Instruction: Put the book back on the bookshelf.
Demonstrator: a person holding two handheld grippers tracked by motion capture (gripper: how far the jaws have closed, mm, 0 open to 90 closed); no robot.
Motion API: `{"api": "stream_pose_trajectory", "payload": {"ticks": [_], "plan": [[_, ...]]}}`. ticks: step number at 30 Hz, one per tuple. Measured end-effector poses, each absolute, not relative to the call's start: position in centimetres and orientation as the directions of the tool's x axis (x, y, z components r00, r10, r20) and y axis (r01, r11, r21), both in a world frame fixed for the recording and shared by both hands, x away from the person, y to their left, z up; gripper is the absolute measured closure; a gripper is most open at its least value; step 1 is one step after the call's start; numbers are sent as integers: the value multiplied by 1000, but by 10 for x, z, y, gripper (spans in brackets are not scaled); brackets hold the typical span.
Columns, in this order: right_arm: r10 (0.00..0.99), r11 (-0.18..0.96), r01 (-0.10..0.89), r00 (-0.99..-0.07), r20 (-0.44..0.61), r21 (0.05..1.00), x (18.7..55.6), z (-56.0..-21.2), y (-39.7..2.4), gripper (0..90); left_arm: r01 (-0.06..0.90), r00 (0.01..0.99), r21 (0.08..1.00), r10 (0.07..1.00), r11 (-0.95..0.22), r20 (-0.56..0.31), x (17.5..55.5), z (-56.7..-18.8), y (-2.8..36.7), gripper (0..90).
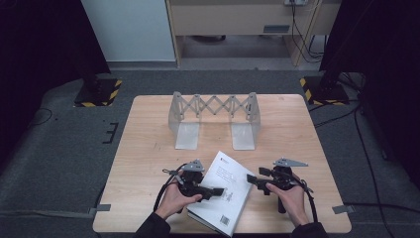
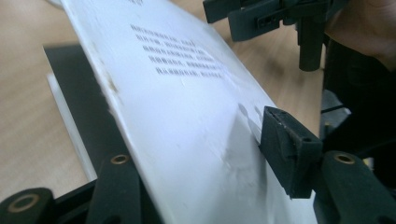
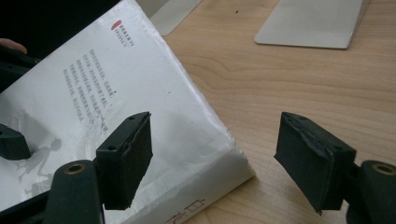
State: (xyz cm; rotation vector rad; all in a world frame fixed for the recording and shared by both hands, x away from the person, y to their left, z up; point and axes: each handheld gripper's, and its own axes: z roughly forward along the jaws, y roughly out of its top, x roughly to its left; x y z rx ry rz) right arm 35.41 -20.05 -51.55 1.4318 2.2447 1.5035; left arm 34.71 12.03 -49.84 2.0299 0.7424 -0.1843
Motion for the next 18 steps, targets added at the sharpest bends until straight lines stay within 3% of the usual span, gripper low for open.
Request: {"api": "stream_pose_trajectory", "payload": {"ticks": [5, 9, 18], "plan": [[729, 90, 665, -551, 406, 741, 348, -519, -198, 276, 590, 784, 724, 469, -357, -407, 343, -500, 126, 400], [732, 95, 659, -555, 396, 746, 345, -520, -197, 281, 597, 738, 720, 595, -354, -318, 338, -500, 141, 382], [742, 66, 706, -507, 438, 706, 330, -527, -187, 271, 649, 696, 695, 611, -310, -377, 327, -513, 143, 379]]}}
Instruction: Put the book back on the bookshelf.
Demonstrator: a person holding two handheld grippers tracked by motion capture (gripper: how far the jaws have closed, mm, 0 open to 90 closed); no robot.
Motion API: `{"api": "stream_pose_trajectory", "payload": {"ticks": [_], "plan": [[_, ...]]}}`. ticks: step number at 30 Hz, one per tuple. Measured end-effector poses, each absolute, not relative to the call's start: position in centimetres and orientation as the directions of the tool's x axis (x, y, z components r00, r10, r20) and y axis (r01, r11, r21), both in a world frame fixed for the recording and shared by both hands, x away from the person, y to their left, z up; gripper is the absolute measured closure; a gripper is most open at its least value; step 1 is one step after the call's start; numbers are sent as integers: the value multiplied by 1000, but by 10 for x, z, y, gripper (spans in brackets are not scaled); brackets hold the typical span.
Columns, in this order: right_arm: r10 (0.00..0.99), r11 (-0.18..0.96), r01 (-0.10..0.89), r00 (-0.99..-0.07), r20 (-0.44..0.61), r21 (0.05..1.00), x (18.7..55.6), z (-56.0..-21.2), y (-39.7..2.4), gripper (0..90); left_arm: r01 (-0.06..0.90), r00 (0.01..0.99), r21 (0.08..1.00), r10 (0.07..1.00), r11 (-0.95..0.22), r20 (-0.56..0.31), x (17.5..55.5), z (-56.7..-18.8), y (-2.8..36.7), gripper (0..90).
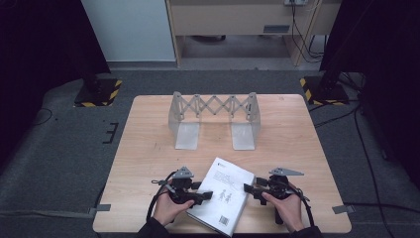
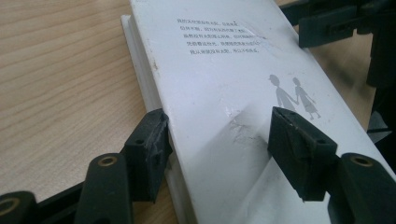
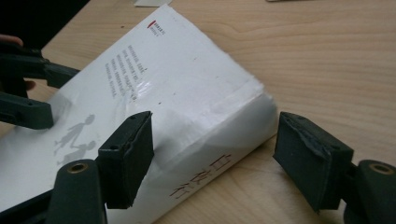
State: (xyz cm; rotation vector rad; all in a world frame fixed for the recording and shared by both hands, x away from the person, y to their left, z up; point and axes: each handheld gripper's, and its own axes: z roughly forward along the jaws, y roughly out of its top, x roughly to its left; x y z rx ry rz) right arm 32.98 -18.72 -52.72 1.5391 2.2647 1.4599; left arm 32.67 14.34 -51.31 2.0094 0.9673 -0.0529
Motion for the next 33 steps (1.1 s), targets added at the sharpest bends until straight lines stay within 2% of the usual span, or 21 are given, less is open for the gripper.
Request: {"api": "stream_pose_trajectory", "payload": {"ticks": [5, 10, 11, 13, 21, 26, 33], "plan": [[748, 80, 712, -506, 430, 697, 334, -525, -184, 273, 698, 655, 676, 594, -237, -468, 327, -522, 144, 383], [747, 88, 703, -515, 420, 705, 345, -525, -182, 288, 693, 651, 683, 606, -230, -456, 325, -522, 141, 374], [753, 92, 677, -527, 394, 730, 353, -524, -181, 319, 693, 652, 682, 605, -231, -457, 325, -522, 140, 375], [755, 101, 662, -537, 377, 742, 358, -524, -181, 327, 692, 653, 683, 604, -233, -457, 326, -522, 139, 374], [758, 89, 630, -546, 358, 772, 375, -527, -182, 329, 684, 661, 691, 598, -233, -453, 329, -523, 131, 358], [761, 82, 630, -540, 359, 772, 374, -527, -186, 349, 661, 689, 706, 579, -255, -436, 330, -525, 129, 323], [754, 74, 635, -540, 373, 769, 355, -528, -182, 341, 617, 731, 724, 565, -308, -383, 327, -525, 123, 197]]}}
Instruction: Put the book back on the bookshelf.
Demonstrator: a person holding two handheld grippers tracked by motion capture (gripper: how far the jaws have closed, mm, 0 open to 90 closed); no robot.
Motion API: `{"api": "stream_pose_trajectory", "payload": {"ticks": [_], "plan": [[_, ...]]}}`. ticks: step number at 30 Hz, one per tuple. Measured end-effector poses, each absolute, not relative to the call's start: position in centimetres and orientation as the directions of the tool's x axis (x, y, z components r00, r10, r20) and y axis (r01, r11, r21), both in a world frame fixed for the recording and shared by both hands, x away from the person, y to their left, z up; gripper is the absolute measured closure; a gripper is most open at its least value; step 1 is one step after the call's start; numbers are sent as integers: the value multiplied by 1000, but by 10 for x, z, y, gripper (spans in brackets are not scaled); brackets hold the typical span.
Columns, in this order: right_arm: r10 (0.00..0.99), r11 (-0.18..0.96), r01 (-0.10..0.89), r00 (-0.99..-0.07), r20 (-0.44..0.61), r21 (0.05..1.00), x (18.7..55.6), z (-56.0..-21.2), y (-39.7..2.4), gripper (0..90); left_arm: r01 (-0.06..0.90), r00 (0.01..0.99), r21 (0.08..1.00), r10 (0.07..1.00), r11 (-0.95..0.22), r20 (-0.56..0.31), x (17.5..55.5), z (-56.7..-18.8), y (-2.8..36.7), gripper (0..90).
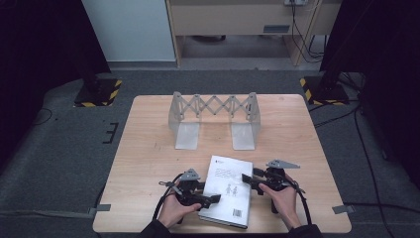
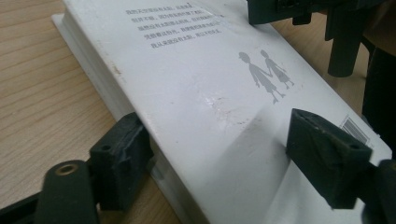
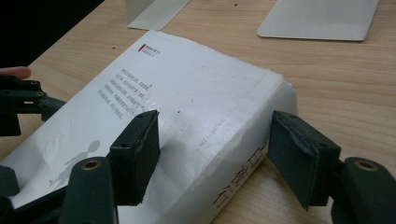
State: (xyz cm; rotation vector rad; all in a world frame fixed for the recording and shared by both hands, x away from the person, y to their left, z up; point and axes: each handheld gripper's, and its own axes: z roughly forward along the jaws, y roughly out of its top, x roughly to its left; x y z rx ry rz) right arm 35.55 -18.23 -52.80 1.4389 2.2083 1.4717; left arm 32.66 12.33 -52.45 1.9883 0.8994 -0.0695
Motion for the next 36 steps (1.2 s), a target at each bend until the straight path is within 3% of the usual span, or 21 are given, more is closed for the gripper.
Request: {"api": "stream_pose_trajectory", "payload": {"ticks": [8, 16, 27, 36], "plan": [[751, 131, 600, -580, 316, 790, 367, -524, -178, 369, 613, 735, 721, 567, -324, -370, 322, -523, 122, 186], [750, 95, 601, -567, 340, 794, 371, -527, -179, 376, 624, 736, 711, 549, -323, -397, 323, -522, 126, 238], [767, 75, 598, -546, 337, 798, 359, -521, -202, 340, 506, 785, 799, 558, -325, -269, 324, -507, 131, 301], [766, 68, 595, -545, 340, 801, 360, -519, -203, 326, 475, 813, 826, 511, -304, -279, 330, -500, 122, 334]]}}
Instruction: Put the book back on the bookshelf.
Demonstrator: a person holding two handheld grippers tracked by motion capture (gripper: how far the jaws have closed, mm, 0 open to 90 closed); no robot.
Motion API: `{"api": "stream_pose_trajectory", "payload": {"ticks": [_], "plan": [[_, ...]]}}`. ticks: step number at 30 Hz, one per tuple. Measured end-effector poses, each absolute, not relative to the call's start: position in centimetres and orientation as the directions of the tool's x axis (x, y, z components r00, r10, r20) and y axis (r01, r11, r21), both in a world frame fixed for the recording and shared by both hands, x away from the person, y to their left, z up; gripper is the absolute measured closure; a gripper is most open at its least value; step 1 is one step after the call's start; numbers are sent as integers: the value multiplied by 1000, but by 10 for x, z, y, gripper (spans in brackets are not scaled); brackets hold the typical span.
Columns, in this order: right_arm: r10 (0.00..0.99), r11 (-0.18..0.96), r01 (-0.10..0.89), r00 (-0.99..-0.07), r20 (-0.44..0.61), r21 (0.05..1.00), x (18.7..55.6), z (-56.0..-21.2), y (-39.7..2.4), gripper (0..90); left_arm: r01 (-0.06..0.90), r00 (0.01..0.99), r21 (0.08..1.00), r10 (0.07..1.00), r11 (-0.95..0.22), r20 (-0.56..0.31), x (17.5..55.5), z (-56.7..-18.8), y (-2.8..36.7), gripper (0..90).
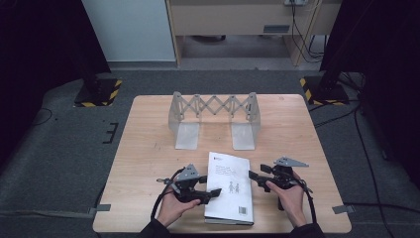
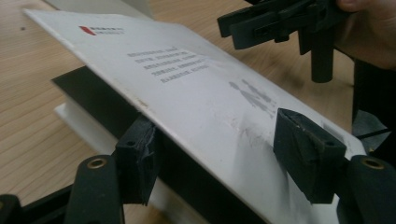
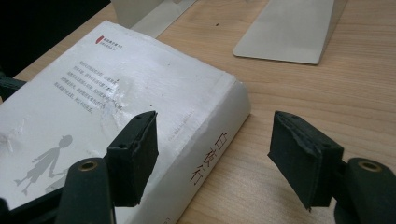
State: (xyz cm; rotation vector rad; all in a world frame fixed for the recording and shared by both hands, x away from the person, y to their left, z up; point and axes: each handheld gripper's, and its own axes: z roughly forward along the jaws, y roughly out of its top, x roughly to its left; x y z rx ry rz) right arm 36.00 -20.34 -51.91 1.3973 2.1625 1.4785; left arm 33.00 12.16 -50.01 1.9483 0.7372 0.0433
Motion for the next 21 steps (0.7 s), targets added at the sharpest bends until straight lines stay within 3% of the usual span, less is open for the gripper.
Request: {"api": "stream_pose_trajectory", "payload": {"ticks": [8, 16, 21], "plan": [[761, 69, 594, -551, 342, 801, 359, -517, -202, 326, 509, 820, 804, 458, -308, -343, 340, -501, 109, 364], [766, 62, 594, -543, 344, 802, 359, -516, -203, 316, 565, 790, 781, 450, -268, -417, 344, -500, 110, 302], [765, 67, 595, -546, 341, 801, 359, -516, -204, 316, 563, 794, 764, 462, -314, -395, 347, -502, 107, 296]]}}
